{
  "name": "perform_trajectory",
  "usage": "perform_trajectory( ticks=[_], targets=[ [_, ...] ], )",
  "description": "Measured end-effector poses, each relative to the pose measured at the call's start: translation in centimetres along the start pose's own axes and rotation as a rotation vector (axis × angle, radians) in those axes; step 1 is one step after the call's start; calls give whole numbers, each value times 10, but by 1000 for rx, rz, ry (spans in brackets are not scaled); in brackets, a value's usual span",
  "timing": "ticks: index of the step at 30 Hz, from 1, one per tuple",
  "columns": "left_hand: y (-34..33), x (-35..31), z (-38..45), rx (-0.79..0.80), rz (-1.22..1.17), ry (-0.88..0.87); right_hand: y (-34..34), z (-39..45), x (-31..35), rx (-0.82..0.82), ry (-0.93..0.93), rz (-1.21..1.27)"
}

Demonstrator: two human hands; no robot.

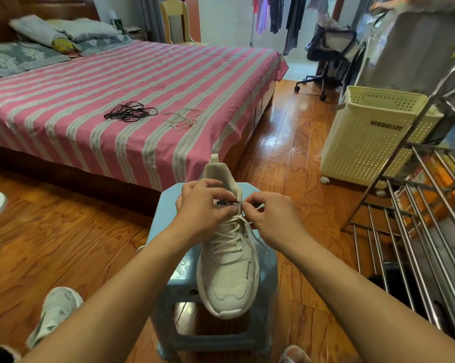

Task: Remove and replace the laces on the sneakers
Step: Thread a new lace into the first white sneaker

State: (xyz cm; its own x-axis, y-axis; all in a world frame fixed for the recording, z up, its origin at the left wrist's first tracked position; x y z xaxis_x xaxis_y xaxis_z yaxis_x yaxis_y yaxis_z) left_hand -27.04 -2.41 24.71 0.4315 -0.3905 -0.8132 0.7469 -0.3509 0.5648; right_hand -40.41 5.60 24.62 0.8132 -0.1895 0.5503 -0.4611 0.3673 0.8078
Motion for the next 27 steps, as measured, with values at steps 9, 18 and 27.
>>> perform_trajectory(
  ticks=[9,18,27],
  targets=[
    [0,-20,-10,-57,98,-125,8,7,33,106,330,-174],
    [195,83,-38,-990,-517,248,11,15,14,184,303,-247],
    [126,119,-31,-329,119,538,-2,7,35,259,297,-269]
  ],
)
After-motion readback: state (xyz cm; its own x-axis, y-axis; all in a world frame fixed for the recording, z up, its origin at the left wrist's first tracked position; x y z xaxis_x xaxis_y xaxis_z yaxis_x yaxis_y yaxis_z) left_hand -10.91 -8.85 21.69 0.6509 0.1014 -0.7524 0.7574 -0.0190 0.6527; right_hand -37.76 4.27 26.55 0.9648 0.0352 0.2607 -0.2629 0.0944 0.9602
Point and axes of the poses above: each hand's wrist, its own z-axis towards the middle knuckle, its own y-axis out of the back of the hand, x = y × z, the point moved 10 cm from there along z, towards the middle knuckle, and after that the axes turned 15 degrees about -z, right-handed, at the moved point
